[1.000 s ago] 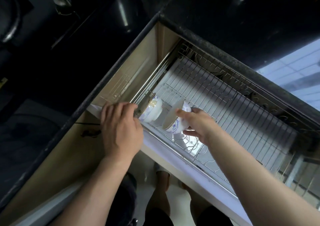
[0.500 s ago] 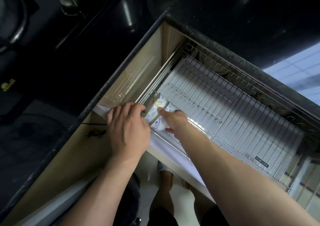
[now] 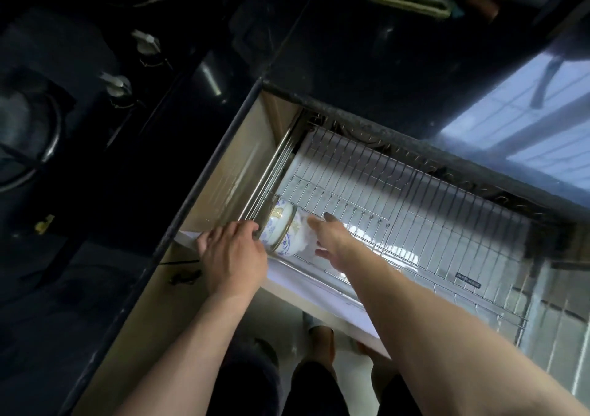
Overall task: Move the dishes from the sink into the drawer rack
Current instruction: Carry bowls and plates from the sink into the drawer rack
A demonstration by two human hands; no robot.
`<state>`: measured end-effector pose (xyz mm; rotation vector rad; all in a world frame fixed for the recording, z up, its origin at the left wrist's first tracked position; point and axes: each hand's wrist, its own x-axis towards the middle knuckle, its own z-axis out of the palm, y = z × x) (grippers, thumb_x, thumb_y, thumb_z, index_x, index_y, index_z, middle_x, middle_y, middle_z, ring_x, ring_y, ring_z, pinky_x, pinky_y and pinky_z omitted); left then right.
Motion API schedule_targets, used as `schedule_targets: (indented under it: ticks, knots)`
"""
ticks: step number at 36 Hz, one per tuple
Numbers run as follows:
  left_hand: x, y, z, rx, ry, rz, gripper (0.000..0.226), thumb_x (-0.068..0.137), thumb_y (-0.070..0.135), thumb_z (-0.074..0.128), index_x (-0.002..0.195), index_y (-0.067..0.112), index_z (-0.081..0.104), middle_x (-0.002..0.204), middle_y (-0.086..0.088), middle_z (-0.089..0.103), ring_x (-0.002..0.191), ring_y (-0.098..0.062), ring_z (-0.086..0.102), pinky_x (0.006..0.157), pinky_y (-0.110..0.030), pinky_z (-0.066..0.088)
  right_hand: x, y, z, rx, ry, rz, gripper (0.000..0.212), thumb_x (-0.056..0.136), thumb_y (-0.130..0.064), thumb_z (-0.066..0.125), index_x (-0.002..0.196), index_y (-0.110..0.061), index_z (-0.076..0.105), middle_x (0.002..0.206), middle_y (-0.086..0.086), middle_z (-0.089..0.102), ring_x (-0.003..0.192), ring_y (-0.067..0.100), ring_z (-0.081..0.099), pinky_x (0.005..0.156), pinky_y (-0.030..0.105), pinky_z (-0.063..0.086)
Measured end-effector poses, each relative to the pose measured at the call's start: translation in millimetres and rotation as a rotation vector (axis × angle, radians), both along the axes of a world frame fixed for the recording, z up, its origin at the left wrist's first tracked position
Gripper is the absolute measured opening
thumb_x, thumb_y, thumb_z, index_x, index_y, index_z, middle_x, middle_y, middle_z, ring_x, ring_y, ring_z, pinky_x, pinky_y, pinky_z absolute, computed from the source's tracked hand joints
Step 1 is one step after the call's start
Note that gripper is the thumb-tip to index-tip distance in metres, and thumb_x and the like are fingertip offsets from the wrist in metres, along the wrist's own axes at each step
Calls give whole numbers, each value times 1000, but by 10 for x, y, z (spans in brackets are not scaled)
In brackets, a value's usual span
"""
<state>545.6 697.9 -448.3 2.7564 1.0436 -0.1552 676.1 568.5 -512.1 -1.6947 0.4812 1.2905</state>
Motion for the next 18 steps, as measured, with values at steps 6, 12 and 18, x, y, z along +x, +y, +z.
schedule_targets:
  ticks: [6, 12, 18]
  knots:
    - [423, 91, 99, -166, 422, -500, 72, 93, 12, 50, 160, 18, 25, 169, -3, 17, 154, -28, 17, 121, -47, 26, -27, -326, 265, 16, -175, 293, 66, 104, -14, 51, 162, -23, 21, 165, 6, 31, 140, 32, 46, 115, 47, 42]
    - [849, 297, -300, -124, 762, -738, 85, 97, 20, 54, 163, 12, 2, 172, -3, -10, 158, -25, -5, 127, -48, 15, -83, -688, 403, -57, -214, 386, 65, 102, -14, 53, 160, -29, 28, 155, 9, 46, 127, 31, 60, 107, 43, 50]
    - [688, 189, -162, -111, 869, -716, 83, 94, 3, 46, 163, 12, 2, 171, 0, -11, 158, -25, 0, 127, -47, 14, -91, -1265, 697, -128, -237, 323, 65, 102, -19, 57, 160, -23, 30, 157, 8, 44, 111, 24, 61, 92, 29, 46]
